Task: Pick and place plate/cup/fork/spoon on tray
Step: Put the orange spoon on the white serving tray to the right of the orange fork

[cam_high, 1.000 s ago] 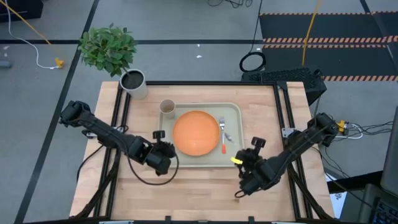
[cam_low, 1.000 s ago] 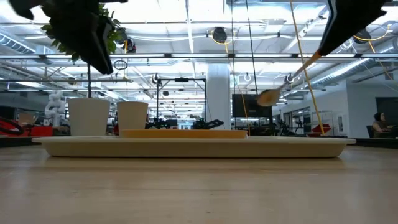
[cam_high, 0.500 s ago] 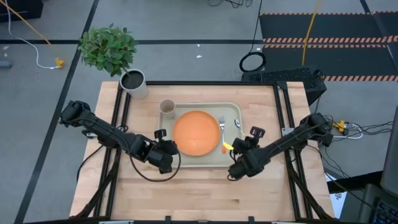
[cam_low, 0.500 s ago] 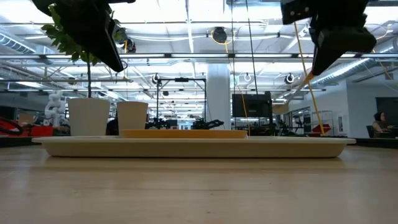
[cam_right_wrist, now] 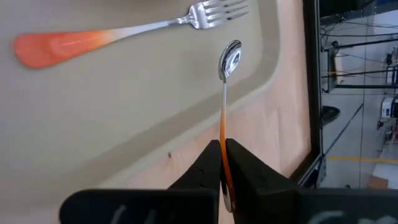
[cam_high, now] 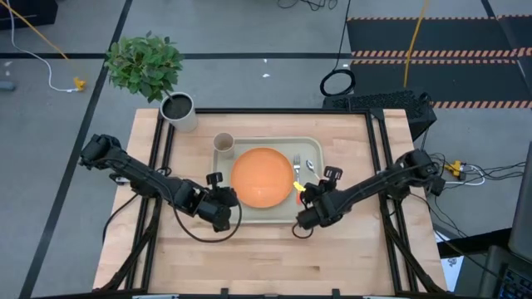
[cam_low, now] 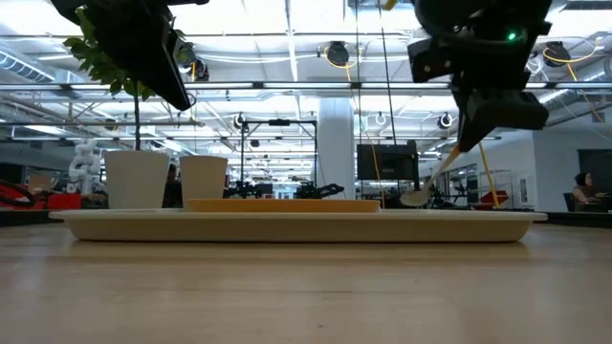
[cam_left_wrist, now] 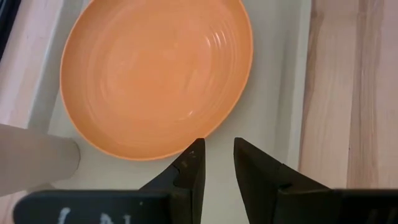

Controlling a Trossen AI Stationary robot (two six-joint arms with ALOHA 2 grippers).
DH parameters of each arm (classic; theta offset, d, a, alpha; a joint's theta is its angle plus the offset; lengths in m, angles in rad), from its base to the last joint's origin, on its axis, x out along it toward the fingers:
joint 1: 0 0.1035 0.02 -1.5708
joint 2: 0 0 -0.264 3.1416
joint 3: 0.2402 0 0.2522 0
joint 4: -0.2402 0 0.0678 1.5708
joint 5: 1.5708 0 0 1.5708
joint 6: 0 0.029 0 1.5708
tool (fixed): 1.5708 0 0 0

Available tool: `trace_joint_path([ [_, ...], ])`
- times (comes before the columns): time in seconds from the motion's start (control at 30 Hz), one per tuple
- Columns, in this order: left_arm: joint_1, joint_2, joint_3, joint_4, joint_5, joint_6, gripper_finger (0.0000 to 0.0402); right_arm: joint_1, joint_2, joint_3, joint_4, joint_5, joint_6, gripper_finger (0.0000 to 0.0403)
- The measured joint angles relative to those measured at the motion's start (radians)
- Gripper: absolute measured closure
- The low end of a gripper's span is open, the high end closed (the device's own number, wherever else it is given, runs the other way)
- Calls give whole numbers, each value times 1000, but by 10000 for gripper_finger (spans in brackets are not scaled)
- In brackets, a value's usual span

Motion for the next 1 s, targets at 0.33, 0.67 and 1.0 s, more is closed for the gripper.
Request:
trace_joint_path([
  [0.33,0,0,0,15,0,1,314,-78,-1,-79,108,-26,-73,403],
  [0.67,0,0,0,18,0,10,314,-90,-1,-146,218,-67,-116,400],
  [1.0,0,0,0,20,0,11,314,-99,-2,-189,325,-159,-111,367],
])
